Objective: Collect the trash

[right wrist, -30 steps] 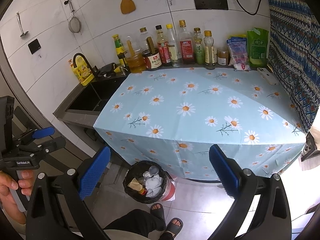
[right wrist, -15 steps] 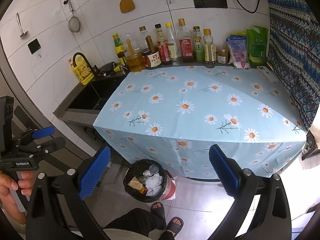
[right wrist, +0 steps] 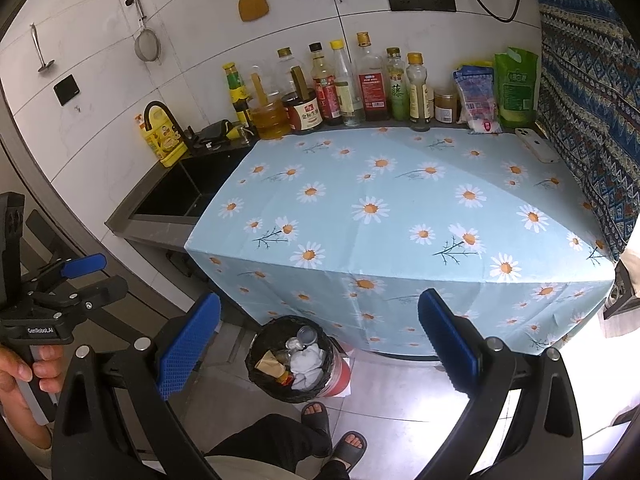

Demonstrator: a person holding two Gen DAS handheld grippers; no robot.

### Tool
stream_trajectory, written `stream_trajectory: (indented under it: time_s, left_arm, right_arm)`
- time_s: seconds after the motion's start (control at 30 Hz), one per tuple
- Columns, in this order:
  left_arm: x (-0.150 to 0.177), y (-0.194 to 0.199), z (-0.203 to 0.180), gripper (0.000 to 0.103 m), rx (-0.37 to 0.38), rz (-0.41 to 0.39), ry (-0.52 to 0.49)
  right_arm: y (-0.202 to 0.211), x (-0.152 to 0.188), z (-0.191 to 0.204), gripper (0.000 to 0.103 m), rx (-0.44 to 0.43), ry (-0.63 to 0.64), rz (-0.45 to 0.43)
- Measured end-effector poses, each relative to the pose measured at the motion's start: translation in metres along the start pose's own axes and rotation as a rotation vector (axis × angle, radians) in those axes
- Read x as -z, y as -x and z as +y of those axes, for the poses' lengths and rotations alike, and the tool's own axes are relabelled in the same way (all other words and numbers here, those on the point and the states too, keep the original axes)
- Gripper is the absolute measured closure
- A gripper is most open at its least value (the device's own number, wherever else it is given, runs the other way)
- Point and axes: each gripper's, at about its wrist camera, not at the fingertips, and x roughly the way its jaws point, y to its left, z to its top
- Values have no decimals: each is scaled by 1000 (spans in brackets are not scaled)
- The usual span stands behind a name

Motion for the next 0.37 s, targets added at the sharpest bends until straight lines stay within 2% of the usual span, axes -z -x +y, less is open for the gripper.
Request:
stream_trajectory:
  time_s: [0.37]
  left_arm:
    - [-8, -7, 4, 7, 0, 9, 4]
  right_arm:
    - [-6, -9, 1, 5, -5, 8, 4]
